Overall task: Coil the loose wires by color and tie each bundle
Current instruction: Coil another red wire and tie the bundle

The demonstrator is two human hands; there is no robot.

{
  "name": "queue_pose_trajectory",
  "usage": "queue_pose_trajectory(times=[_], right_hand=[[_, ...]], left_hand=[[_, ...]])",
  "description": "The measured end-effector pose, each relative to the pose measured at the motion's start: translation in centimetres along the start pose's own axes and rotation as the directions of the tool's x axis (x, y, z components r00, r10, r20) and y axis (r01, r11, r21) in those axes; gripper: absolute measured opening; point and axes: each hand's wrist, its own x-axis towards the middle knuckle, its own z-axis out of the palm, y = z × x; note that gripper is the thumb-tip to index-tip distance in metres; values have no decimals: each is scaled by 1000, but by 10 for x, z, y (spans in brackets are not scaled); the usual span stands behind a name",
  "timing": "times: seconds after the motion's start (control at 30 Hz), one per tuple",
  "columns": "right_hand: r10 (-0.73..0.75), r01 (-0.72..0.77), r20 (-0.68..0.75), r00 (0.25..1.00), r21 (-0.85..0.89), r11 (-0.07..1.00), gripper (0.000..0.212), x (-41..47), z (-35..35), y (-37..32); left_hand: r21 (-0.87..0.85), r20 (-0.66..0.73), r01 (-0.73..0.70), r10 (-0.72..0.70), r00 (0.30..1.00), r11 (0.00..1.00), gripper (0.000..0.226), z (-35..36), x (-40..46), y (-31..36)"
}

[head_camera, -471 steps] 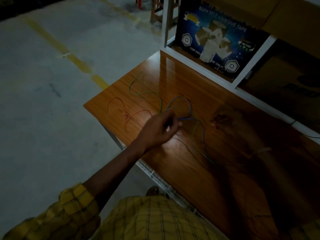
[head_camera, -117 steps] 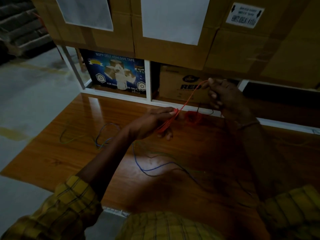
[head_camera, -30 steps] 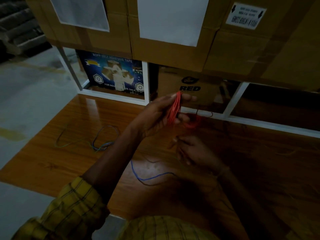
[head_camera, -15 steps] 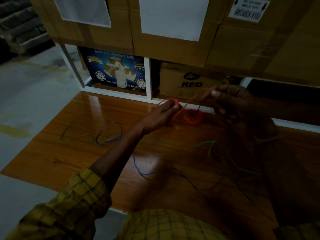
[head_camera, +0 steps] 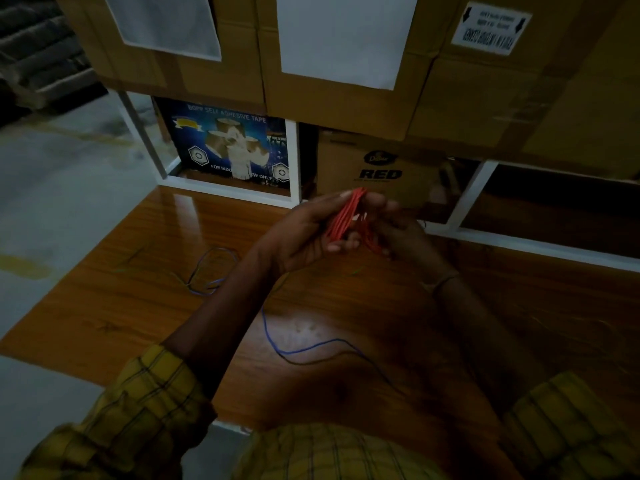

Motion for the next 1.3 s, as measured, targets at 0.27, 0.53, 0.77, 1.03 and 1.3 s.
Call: queue_pose_trajectory(times=[0.27, 0.53, 0.77, 1.03, 1.3], right_hand=[[180, -122, 444, 878, -157, 980, 36, -55, 38, 0], [22, 132, 621, 784, -202, 970, 16, -84, -14, -75], [-314, 293, 357, 880, 114, 949, 27, -51, -67, -97], [-189, 194, -89, 978, 40, 980, 22, 16, -67, -55], [-55, 36, -222, 973, -88, 995, 11, 21, -28, 8]], left_hand=[[19, -318, -141, 140, 938, 990, 45, -7, 20, -3], [542, -431, 144, 127, 893, 828, 47, -25, 19, -26], [674, -246, 202, -42, 968, 711, 41, -7, 1, -16], [361, -65, 195, -184, 981, 912, 43, 7, -14, -10], [107, -3, 94, -94, 996, 990, 49, 5, -13, -9]])
